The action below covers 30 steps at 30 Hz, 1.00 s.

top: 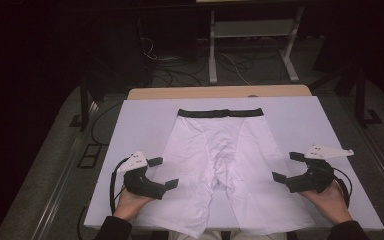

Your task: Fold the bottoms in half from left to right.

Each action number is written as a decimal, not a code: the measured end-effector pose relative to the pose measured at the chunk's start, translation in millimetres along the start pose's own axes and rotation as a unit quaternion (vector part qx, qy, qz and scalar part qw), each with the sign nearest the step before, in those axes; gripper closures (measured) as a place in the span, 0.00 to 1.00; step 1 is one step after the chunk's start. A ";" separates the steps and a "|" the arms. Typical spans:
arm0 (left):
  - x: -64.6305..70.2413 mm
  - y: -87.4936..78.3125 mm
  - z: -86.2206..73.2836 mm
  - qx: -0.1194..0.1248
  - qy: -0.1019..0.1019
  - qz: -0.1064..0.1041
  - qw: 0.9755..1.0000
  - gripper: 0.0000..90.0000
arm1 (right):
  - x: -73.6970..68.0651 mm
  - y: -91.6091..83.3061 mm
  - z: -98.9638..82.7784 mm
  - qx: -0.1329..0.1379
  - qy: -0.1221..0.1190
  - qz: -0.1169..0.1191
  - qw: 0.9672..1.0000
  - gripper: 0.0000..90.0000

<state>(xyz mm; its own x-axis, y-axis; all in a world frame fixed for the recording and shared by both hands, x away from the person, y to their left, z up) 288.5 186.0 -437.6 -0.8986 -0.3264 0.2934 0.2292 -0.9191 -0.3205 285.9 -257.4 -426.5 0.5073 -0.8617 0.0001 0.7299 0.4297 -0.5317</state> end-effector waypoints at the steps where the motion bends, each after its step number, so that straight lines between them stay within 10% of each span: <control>1: 0.1 -0.1 0.0 0.001 0.001 0.000 1.000 0.00 | -0.8 0.3 1.4 -0.002 0.001 0.002 1.000 0.00; 30: 1.9 -0.6 0.8 0.009 -0.001 -0.002 1.000 0.00 | -14.7 19.0 47.9 -0.002 -0.028 0.023 0.999 0.00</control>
Point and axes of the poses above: each handheld gripper's, and its own axes: y roughly forward along the jaws, z roughly out of its top, x roughly to its right, the point moved 3 cm from there along y, roughly forward along the jaws, and after that the axes turned 15 degrees about -z, right-handed, at the moved point
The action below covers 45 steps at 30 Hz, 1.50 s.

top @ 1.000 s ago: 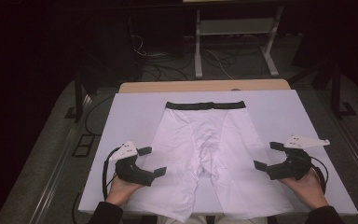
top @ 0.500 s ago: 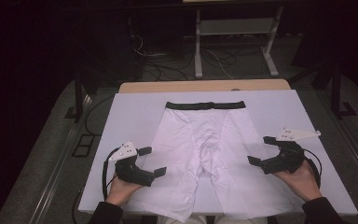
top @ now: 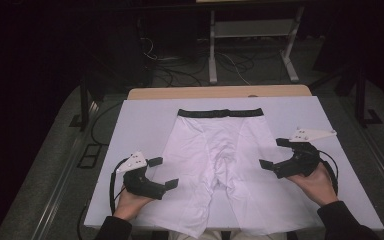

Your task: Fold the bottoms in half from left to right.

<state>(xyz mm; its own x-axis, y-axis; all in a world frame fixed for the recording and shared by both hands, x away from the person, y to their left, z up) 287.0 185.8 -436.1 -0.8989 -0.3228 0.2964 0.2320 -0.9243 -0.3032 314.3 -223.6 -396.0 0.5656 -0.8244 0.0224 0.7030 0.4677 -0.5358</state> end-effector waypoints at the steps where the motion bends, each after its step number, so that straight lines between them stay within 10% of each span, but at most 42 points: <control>1: 0.0 -0.1 0.0 0.000 0.000 0.000 1.000 0.00 | -0.3 0.8 1.1 0.001 -0.001 0.000 1.000 0.00; 45: -0.3 0.8 0.2 0.002 -0.001 -0.006 1.000 0.00 | -14.9 48.6 66.1 0.002 -0.036 0.022 0.999 0.00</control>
Point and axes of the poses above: each handheld gripper's, and its own axes: y roughly forward along the jaws, z roughly out of its top, x roughly to its right, the point moved 3 cm from there along y, roughly forward along the jaws, and after that the axes turned 15 degrees about -z, right-handed, at the moved point
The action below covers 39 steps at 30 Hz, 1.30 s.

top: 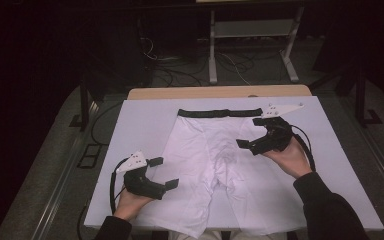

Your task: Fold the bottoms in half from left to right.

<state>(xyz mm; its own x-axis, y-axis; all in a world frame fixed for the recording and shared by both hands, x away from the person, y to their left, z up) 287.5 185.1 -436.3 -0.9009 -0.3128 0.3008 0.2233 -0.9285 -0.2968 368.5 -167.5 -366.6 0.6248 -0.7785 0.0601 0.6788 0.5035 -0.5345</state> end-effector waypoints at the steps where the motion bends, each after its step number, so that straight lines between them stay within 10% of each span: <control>1: 0.0 0.0 0.0 0.000 0.000 0.000 1.000 0.00 | 0.0 0.0 0.0 0.000 0.000 0.000 1.000 0.00; 39: -0.7 0.2 0.4 0.003 -0.001 -0.008 1.000 0.00 | 6.6 54.1 52.4 -0.009 -0.004 0.001 1.000 0.00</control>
Point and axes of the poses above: each handheld gripper's, and its own axes: y roughly forward along the jaws, z roughly out of its top, x roughly to its right, the point moved 3 cm from there along y, roughly forward along the jaws, and after that the axes turned 15 degrees about -z, right-handed, at the moved point
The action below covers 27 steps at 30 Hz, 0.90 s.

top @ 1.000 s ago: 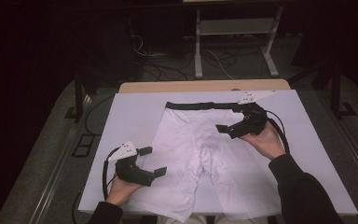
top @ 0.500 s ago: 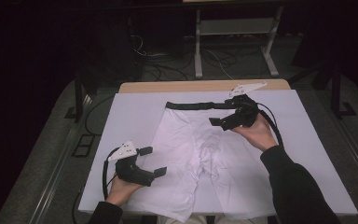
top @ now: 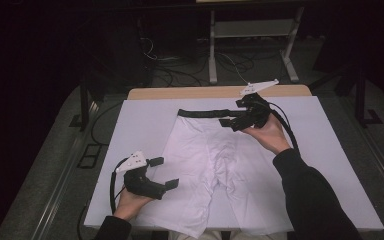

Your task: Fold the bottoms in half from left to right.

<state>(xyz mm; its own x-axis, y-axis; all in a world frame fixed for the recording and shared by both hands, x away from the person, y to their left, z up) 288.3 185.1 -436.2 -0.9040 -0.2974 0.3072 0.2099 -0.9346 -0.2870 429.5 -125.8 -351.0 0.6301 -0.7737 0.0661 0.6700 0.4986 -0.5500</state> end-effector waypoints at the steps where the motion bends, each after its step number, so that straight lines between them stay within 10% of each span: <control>1: 0.0 0.1 0.0 0.000 0.000 0.000 1.000 0.00 | -1.4 2.6 2.6 0.001 -0.002 0.001 1.000 0.00; 27: -1.1 -0.9 1.1 0.008 0.000 -0.003 1.000 0.00 | -14.2 52.8 27.7 -0.015 -0.010 0.011 1.000 0.00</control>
<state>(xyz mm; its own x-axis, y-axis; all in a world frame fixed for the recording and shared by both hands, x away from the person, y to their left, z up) 289.6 186.0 -435.2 -0.9051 -0.2914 0.3097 0.2099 -0.9396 -0.2705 466.8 -77.7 -357.9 0.6526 -0.7545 0.0701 0.6436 0.5030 -0.5769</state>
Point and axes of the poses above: each handheld gripper's, and its own axes: y roughly forward along the jaws, z roughly out of its top, x roughly to its right, the point moved 3 cm from there along y, roughly forward along the jaws, and after that the axes turned 15 degrees about -z, right-handed, at the moved point
